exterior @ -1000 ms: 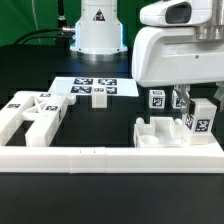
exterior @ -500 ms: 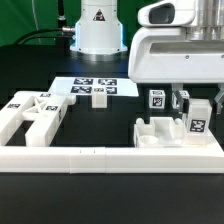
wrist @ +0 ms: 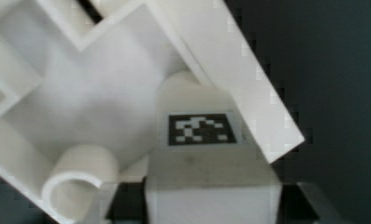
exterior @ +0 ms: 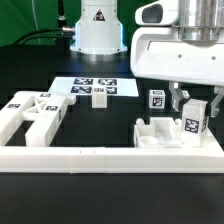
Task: Assemble chair
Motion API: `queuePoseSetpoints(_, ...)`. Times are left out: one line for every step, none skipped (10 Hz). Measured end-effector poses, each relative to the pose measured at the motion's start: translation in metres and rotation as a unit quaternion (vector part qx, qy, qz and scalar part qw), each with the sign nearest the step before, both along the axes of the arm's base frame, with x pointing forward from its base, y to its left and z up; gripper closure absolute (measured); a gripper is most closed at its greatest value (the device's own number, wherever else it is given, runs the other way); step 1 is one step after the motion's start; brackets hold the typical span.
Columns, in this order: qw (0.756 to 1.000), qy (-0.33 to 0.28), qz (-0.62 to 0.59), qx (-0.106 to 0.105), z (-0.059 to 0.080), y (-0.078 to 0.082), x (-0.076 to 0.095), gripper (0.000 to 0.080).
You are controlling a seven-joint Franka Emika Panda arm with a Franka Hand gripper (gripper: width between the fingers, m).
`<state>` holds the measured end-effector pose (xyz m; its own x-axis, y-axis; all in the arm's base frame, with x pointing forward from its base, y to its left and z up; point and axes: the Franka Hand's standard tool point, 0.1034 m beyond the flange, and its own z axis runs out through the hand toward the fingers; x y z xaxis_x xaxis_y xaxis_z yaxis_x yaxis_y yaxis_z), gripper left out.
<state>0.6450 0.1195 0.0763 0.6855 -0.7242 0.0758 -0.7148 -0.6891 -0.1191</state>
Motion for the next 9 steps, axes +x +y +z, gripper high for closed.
queuePoseSetpoints(1.000, 0.001, -0.026, 0.002, 0.0001, -0.0002, -0.0001, 0.0512)
queuePoseSetpoints(0.999, 0.002, -0.037, 0.006, 0.0000, -0.0004, -0.0001, 0.0512)
queuePoseSetpoints(0.999, 0.001, -0.034, 0.006, 0.0000, -0.0010, 0.0001, 0.0512)
queuePoseSetpoints(1.000, 0.002, -0.020, 0.005, 0.0001, -0.0009, 0.0001, 0.0485)
queuePoseSetpoints(1.000, 0.005, -0.013, 0.004, 0.0007, -0.0015, 0.0001, 0.0307)
queuePoseSetpoints(1.000, 0.004, 0.019, -0.001, 0.0010, -0.0015, 0.0005, 0.0307)
queuePoseSetpoints(0.998, 0.002, 0.063, -0.007, 0.0011, -0.0015, 0.0005, 0.0181)
queuePoseSetpoints(0.995, 0.001, 0.101, -0.012, 0.0011, -0.0015, 0.0005, 0.0159)
queuePoseSetpoints(0.990, 0.000, 0.140, -0.017, 0.0011, -0.0015, 0.0006, 0.0152)
